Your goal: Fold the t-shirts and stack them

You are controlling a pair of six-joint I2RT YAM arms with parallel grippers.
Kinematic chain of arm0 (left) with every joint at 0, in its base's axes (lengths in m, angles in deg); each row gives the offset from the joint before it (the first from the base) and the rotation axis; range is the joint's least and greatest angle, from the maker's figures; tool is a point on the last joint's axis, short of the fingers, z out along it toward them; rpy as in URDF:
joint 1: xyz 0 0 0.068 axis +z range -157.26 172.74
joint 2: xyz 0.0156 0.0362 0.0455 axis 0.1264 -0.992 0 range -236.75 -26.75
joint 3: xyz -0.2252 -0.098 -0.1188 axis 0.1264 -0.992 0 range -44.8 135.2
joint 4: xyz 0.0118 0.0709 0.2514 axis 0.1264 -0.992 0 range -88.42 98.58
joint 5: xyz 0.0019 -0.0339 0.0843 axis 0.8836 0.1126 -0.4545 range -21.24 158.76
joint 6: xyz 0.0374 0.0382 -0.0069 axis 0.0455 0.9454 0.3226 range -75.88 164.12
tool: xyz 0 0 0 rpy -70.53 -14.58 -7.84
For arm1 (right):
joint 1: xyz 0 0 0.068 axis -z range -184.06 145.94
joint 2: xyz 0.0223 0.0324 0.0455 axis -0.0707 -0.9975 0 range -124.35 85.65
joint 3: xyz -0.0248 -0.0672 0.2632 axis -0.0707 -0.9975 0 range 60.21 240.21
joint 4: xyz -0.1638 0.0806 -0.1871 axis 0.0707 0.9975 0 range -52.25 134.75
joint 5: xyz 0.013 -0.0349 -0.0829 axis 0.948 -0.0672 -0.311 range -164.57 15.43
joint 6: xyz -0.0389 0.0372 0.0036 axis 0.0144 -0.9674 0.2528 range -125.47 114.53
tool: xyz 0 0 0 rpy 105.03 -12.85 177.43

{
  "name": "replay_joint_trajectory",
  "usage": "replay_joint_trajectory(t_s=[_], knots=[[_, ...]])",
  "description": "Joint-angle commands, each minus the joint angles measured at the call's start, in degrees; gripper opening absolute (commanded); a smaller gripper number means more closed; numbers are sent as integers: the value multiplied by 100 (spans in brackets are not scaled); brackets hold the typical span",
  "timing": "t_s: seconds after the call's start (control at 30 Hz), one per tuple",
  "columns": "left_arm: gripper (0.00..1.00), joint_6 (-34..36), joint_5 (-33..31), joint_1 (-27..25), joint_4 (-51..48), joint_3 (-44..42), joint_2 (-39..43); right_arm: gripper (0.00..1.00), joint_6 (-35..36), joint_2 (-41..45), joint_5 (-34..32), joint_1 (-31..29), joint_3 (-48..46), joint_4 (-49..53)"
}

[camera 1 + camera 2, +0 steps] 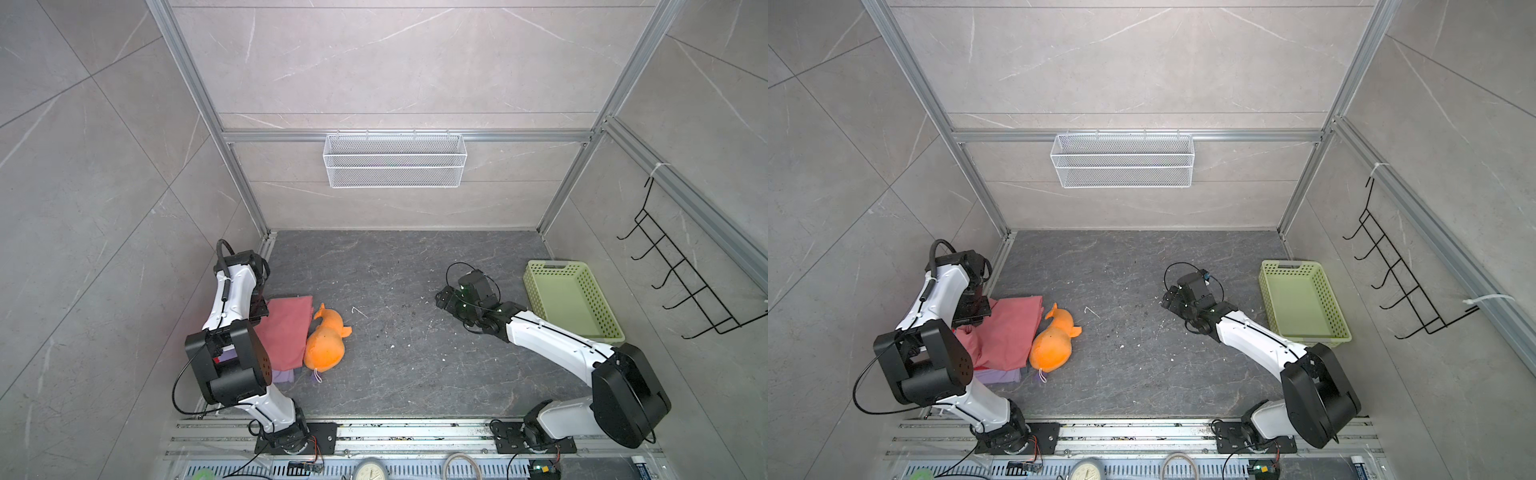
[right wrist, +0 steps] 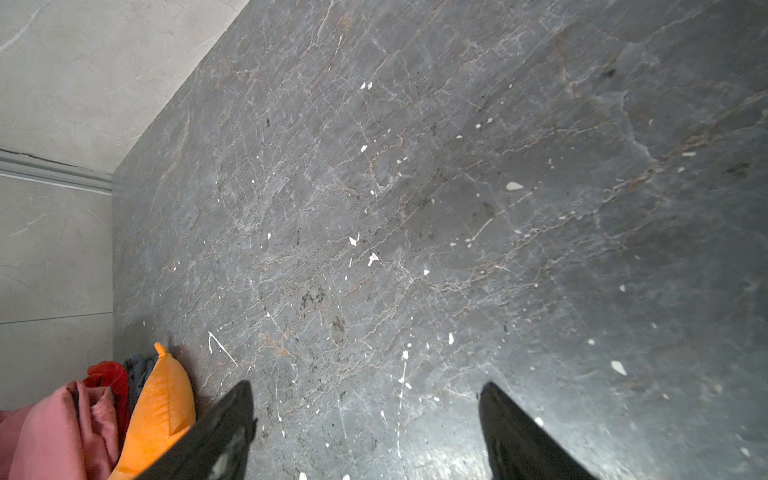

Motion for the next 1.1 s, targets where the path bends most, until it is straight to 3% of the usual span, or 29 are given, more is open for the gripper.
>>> replay_joint_trajectory(t_s=[0.0,0.1,0.17,0.37,0.43,0.57,0.7,0.77,1.07], knots=[[50,-245,-682,112,74,52,-209,85,112,-98,4,29,242,260],[71,-648,-1262,176,-282,276,-450,85,120,-127,-20,33,332,340],[80,-952,-1594,224,-613,498,-591,85,120,-123,-36,33,361,377],[88,-1274,-1661,230,-1073,1113,-390,85,99,-53,-121,33,402,473],[89,-1105,-1112,221,-875,1211,-88,85,103,-38,-170,34,413,509],[98,-510,1690,230,765,534,1085,85,117,-52,-227,33,459,553],[100,-862,3395,256,1777,-224,1610,86,219,0,-399,37,548,631],[100,-1199,3892,256,2217,-642,1667,86,316,113,-549,37,584,662],[100,-1577,2488,522,2546,-1494,1377,89,639,773,-1308,165,669,1186]])
